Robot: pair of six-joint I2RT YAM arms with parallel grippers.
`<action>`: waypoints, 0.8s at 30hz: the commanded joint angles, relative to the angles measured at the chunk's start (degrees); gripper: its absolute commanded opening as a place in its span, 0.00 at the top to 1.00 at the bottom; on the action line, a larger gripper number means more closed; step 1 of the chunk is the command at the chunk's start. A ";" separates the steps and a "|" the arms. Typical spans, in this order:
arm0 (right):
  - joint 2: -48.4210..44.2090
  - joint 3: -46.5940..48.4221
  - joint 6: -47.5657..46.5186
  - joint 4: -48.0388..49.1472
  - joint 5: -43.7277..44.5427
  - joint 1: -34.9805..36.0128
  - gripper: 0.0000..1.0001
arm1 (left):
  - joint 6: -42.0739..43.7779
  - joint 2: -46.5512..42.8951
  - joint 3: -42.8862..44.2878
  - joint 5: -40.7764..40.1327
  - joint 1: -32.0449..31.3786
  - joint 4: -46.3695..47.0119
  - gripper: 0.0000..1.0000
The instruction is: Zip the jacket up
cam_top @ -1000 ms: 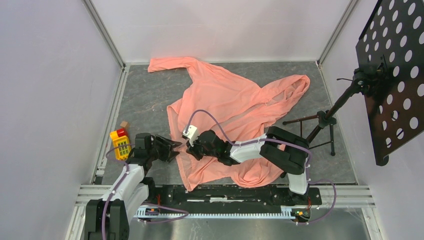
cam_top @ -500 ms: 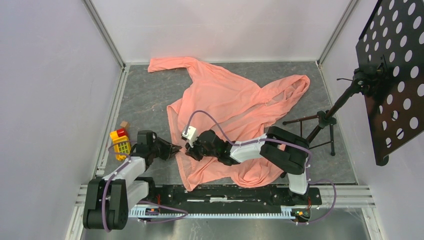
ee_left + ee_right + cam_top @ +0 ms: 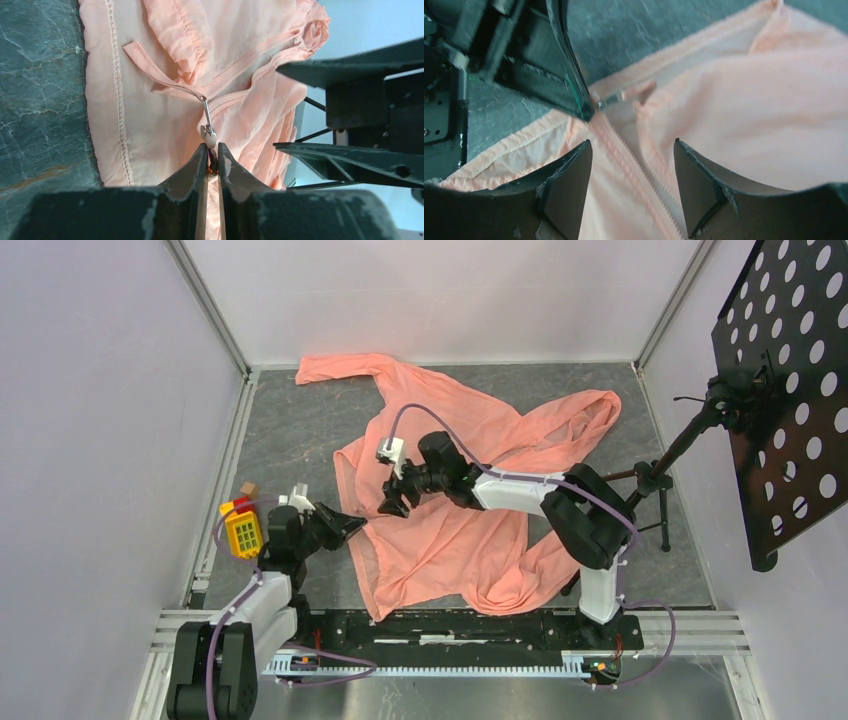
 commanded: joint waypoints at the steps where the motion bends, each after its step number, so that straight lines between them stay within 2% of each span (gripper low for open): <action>1: 4.59 8.66 -6.08 -4.54 -11.82 1.10 0.34 | 2.93 -2.50 -2.09 1.66 0.03 10.43 0.83; 4: 7.14 9.85 -3.17 -0.96 -16.45 1.27 0.38 | 2.97 -2.61 -1.94 3.03 0.03 11.79 0.86; 13: 10.40 7.03 1.17 4.29 -17.56 1.32 0.56 | 1.59 -2.52 -4.46 3.91 0.03 17.06 0.96; 20: 10.29 5.21 2.34 6.02 -15.22 0.92 0.88 | 1.77 -2.86 -4.86 4.14 0.03 17.73 0.97; 21: 9.88 4.61 2.58 6.84 -15.12 0.84 0.94 | 1.49 -2.99 -4.78 4.17 0.03 17.74 0.96; 22: 9.57 4.09 2.92 7.73 -15.04 0.76 0.99 | 0.95 -3.03 -4.61 4.15 0.03 17.77 0.91; 24: 8.81 2.62 4.23 9.91 -14.78 0.72 1.00 | -1.11 -3.03 -4.49 3.63 0.03 17.69 0.70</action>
